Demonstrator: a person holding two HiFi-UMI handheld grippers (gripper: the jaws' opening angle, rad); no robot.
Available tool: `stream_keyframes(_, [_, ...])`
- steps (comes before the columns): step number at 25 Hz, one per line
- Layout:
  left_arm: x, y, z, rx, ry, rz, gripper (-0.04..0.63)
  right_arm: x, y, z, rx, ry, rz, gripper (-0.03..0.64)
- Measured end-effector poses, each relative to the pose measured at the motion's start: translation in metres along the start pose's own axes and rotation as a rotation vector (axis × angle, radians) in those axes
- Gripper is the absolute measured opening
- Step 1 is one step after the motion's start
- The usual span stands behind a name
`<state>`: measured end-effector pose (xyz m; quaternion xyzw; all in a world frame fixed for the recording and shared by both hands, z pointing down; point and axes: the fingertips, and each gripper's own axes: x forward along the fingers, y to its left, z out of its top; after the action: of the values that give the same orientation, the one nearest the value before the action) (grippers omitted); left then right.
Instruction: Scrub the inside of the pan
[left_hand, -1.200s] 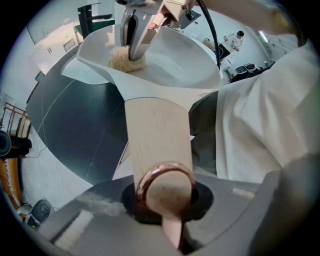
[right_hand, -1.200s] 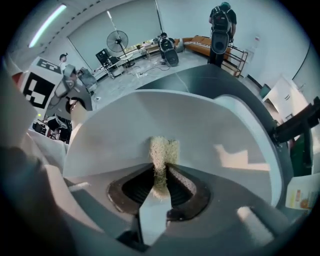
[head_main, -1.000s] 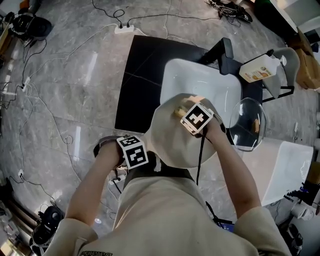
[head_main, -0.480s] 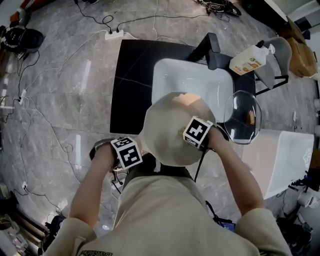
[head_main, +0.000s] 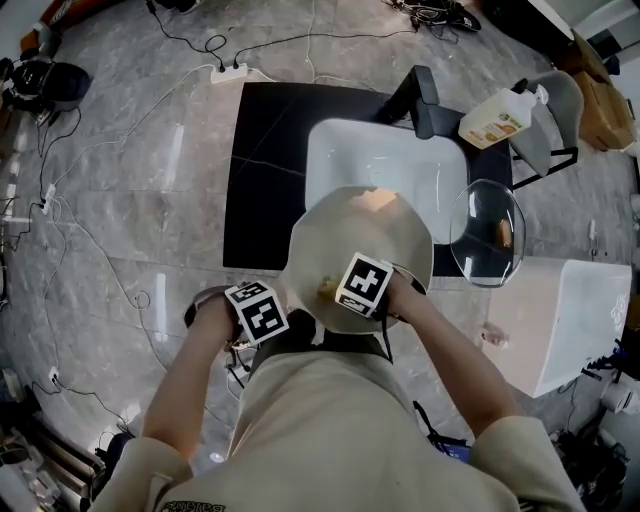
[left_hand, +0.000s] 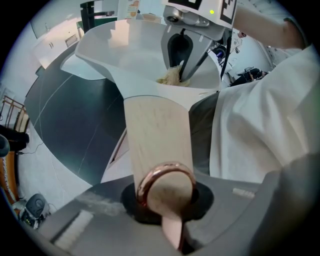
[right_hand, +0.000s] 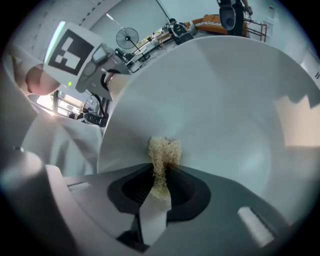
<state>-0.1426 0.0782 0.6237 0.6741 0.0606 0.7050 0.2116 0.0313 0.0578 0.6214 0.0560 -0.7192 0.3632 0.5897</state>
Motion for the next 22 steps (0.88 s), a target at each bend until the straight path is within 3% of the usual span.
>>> stream_keyframes(12, [0.003, -0.005, -0.001, -0.016, -0.006, -0.005, 0.014, -0.014, -0.031, 0.037, 0.207, -0.296, -0.034, 0.086])
stream_keyframes(17, [0.003, -0.004, -0.001, -0.023, -0.005, -0.004, 0.014, -0.037, -0.068, 0.039, 0.273, -0.360, -0.145, 0.086])
stream_keyframes(22, [0.003, 0.002, -0.003, -0.070, 0.010, 0.031, 0.054, -0.058, -0.101, 0.018, 0.295, -0.322, -0.317, 0.086])
